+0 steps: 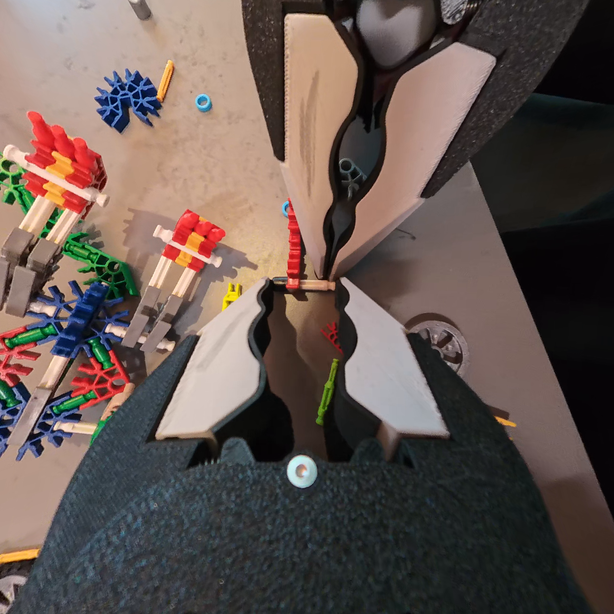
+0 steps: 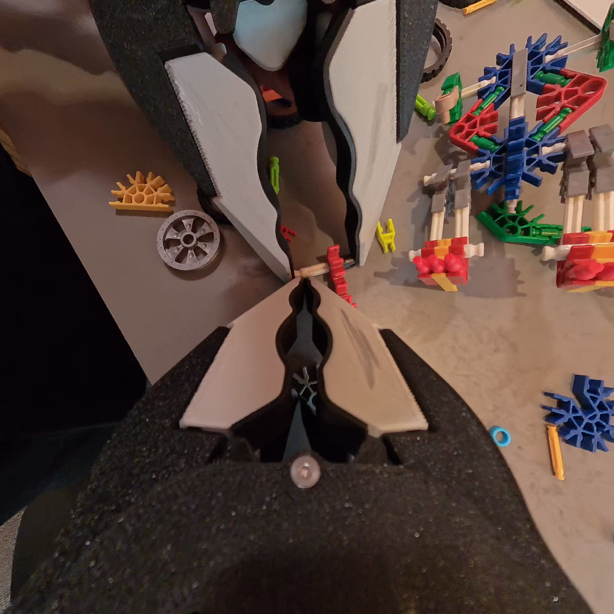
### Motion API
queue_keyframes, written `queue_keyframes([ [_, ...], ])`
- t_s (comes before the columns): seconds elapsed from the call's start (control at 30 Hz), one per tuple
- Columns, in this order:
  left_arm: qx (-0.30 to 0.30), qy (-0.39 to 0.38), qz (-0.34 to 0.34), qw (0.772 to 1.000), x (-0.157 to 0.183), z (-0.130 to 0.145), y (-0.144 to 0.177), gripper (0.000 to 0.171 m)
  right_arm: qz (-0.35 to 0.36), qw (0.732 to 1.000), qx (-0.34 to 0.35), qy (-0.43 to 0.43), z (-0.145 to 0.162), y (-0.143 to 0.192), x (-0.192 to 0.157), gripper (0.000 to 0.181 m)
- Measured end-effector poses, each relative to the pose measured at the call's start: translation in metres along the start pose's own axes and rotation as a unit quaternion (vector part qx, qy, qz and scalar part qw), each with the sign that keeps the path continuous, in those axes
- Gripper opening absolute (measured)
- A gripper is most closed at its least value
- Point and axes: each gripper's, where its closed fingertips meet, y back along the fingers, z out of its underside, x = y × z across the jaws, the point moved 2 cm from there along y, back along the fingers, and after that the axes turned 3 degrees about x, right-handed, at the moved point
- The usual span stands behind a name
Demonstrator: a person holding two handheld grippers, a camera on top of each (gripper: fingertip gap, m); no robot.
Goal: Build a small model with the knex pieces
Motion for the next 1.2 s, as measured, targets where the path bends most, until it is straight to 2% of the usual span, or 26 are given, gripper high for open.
queue_keyframes([
  [0.3,0.003,0.024,-0.024,0.999,-0.002,0.001,0.0,0.035,0.006,1.0,-0.015,0.007,-0.001,0.002,0.003,0.0],
  [0.47,-0.008,0.056,-0.021,0.998,-0.002,0.012,0.011,0.035,0.01,1.0,0.008,-0.004,-0.011,0.014,0.005,0.006],
  [0.77,-0.008,0.064,-0.032,0.997,-0.001,0.016,0.014,0.036,0.036,0.999,0.005,0.015,-0.014,0.009,0.016,0.028],
  [0.9,-0.006,0.061,-0.03,0.998,-0.001,0.015,0.013,0.036,0.028,0.999,-0.016,0.039,-0.009,-0.003,0.015,0.025],
  [0.97,-0.007,0.055,-0.03,0.998,-0.001,0.016,0.013,0.036,0.03,0.998,-0.022,0.046,-0.009,-0.005,0.016,0.012],
  [1.2,0.003,0.048,-0.029,0.998,0.0,0.015,0.012,0.035,0.012,0.999,-0.026,0.043,-0.008,-0.004,0.015,0.009],
])
